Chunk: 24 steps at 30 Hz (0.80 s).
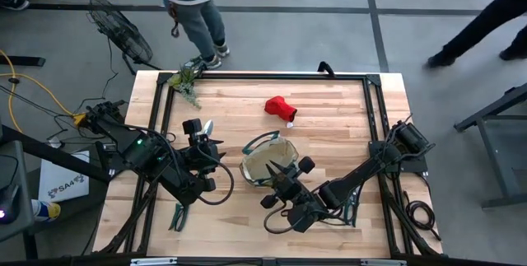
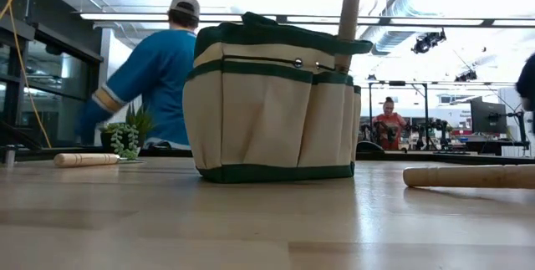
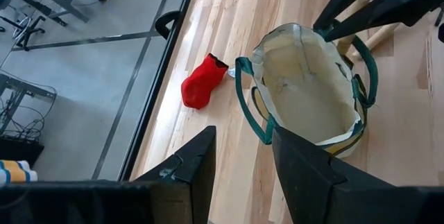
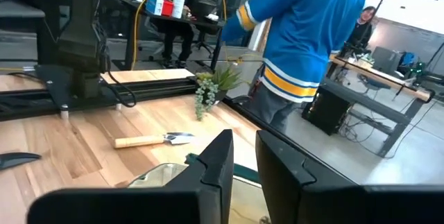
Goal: Pick & Place Garden tools in Gardening bag
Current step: Put the brown trowel into the white gardening bag
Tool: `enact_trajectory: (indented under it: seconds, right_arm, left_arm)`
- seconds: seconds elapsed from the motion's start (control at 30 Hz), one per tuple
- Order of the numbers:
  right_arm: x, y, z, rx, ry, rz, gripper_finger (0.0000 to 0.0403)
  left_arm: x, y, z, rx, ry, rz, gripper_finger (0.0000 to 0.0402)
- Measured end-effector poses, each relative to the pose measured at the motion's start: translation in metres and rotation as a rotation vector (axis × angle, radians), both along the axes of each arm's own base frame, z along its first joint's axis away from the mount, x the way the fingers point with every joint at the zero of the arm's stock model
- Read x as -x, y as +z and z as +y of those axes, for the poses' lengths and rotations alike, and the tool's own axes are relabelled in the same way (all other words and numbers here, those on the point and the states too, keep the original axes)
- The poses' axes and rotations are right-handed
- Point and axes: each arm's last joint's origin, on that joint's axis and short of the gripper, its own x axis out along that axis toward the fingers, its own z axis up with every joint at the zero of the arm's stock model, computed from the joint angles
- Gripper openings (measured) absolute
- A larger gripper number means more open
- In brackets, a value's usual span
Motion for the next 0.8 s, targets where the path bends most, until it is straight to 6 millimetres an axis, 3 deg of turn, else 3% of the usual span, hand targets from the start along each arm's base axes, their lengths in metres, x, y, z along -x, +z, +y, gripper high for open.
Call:
enact_trajectory:
  seconds: [0.3,0.43,0.63,0.8]
  right_arm:
    - [-0.001,0.003,0.0,-0.036,-0.003,-0.051,0.0068]
    - [0.0,0.018,0.0,-0.055,-0.027,-0.114,0.0069]
    - [0.026,0.056,0.003,-0.076,-0.029,-0.171,0.006]
    - [0.053,0.069,0.009,-0.105,0.027,-0.173,0.0011]
  left_arm:
    - [0.0,0.0,0.0,-0.001,0.0,0.0,0.0136]
    - [0.0,0.0,0.0,-0.001,0.0,0.0,0.0136]
    - [0.001,0.0,0.001,-0.009,0.002,0.009,0.0136]
    - [0.002,-0.001,0.001,-0.013,0.007,0.018,0.0136]
